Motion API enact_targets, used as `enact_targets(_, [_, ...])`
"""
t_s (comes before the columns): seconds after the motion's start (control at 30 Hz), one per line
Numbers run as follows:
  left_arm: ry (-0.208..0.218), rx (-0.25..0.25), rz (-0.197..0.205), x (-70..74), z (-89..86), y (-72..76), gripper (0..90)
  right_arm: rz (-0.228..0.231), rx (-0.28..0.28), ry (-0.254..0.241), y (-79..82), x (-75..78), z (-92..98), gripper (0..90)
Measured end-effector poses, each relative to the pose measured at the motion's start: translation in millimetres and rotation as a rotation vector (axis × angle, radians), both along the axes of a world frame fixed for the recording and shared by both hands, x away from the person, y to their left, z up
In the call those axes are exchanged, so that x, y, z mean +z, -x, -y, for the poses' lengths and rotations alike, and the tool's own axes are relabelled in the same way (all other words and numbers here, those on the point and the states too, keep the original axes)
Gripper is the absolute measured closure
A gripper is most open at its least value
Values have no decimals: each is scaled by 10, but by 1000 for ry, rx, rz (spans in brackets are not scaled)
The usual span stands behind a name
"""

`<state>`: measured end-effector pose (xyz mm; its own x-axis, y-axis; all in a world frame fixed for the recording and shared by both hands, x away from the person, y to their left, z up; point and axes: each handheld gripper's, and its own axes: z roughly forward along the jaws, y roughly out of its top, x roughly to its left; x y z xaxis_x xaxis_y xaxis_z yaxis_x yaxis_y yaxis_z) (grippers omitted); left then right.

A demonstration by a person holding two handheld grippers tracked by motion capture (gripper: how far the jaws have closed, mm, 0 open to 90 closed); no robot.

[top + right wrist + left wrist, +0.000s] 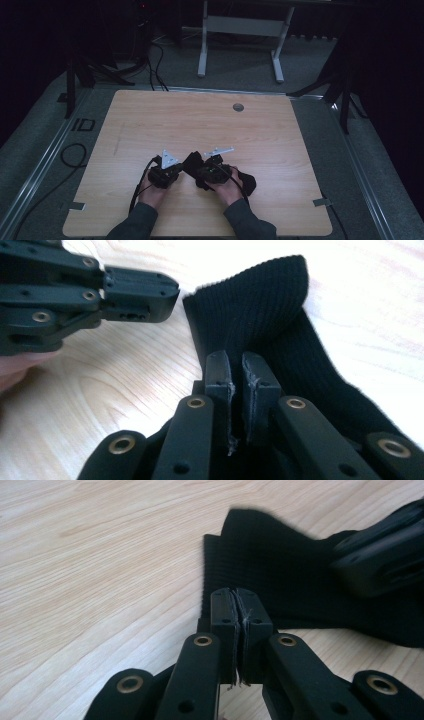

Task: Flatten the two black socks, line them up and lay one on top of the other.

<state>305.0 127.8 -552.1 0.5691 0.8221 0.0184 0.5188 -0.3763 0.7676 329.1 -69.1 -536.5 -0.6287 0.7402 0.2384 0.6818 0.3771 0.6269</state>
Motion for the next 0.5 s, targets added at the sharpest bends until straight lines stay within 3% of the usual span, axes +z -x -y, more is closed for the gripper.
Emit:
enact_targets(0.33, [31,-9,20,31,41,-43,864,-20,42,25,3,-33,-31,833])
enact_targets(0.5, [53,2,42,71,12,-28,865,14,51,14,41,10,-27,835])
